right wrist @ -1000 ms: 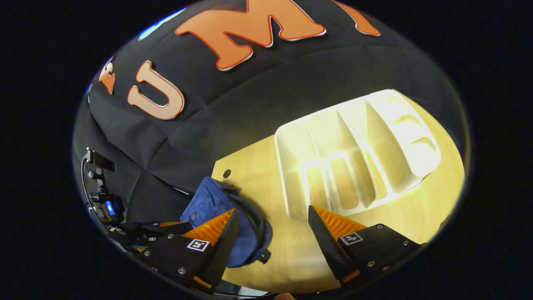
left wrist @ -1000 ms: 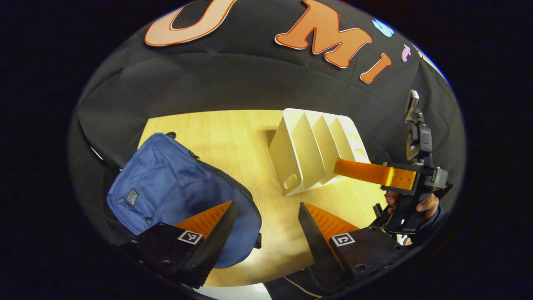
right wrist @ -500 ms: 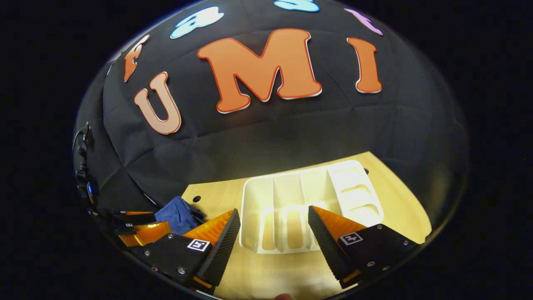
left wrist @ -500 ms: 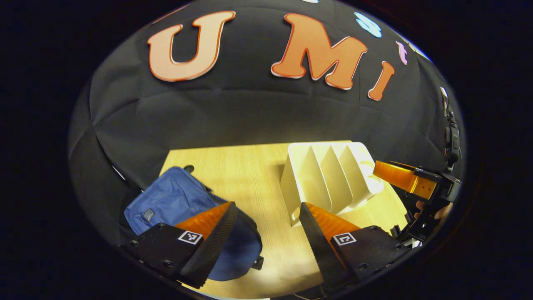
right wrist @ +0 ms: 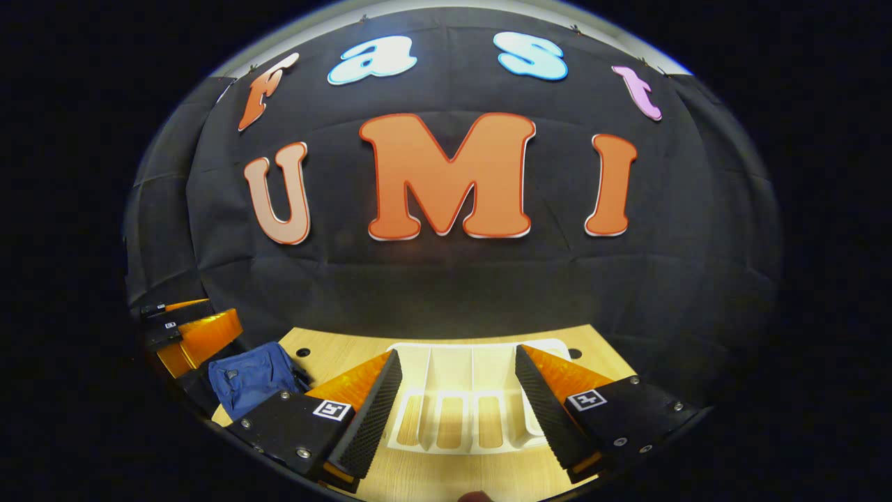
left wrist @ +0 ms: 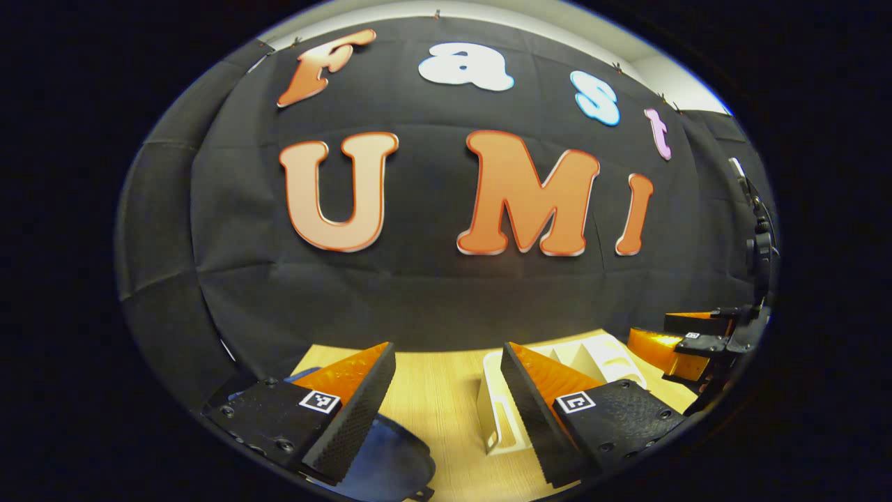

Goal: Open the schoolbag, grab two books from the bookshelf and put them into the schoolbag.

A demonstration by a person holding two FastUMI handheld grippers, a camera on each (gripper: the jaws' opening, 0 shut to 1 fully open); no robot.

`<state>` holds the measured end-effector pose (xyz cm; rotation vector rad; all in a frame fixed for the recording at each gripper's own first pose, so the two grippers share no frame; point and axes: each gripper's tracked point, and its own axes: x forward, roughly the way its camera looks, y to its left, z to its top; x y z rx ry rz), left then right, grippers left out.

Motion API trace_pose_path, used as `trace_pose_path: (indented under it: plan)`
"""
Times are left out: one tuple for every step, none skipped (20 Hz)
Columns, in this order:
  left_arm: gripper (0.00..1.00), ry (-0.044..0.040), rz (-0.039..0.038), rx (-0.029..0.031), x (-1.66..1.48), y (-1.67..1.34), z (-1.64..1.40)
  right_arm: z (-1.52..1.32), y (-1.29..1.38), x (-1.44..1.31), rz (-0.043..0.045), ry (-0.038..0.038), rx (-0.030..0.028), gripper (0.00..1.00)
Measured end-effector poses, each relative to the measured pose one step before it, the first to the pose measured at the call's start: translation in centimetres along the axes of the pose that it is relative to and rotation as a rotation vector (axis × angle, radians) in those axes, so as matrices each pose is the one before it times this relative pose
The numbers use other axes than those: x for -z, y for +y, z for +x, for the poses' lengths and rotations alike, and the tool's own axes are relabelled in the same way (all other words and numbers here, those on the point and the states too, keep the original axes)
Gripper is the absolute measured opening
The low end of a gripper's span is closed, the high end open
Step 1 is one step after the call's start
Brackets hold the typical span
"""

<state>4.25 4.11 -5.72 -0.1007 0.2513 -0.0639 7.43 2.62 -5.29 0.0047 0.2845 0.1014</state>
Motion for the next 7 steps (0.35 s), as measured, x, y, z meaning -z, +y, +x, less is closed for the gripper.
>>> trace_pose_path:
  plan:
    - [0.96,-0.05181,0.00281,-0.01076,-0.989,-0.006,-0.102,-0.344,-0.649,-0.623,0.00127,-0.0307,0.00969,0.97]
    - [0.96,-0.06009,0.00131,-0.00888,-1.492,-0.121,-0.25,-0.265,-0.209,-0.878,-0.00034,-0.03229,0.00564,0.97]
    - [0.95,-0.03614,0.00586,-0.01016,-1.403,-0.11,-0.17,-0.124,-0.298,-0.64,-0.00959,-0.02216,0.00785,0.97]
    - [0.94,-0.02858,0.01252,-0.00924,-0.92,-0.123,-0.516,-0.26,-0.628,-0.545,-0.01354,-0.02405,0.01966,0.96]
    - [0.93,-0.03557,0.01505,-0.01276,-1.051,-0.208,-0.497,-0.06,-0.312,-0.664,-0.00897,-0.02448,0.00907,0.97]
    - [0.93,-0.03181,0.00889,-0.00893,-0.97,-0.449,-0.219,-0.102,-0.053,-0.517,0.00178,-0.0185,0.0012,0.97]
    - [0.93,-0.03718,-0.00149,-0.00286,-1.065,-0.417,-0.338,-0.307,-0.053,-0.578,0.00509,-0.01952,-0.00209,0.97]
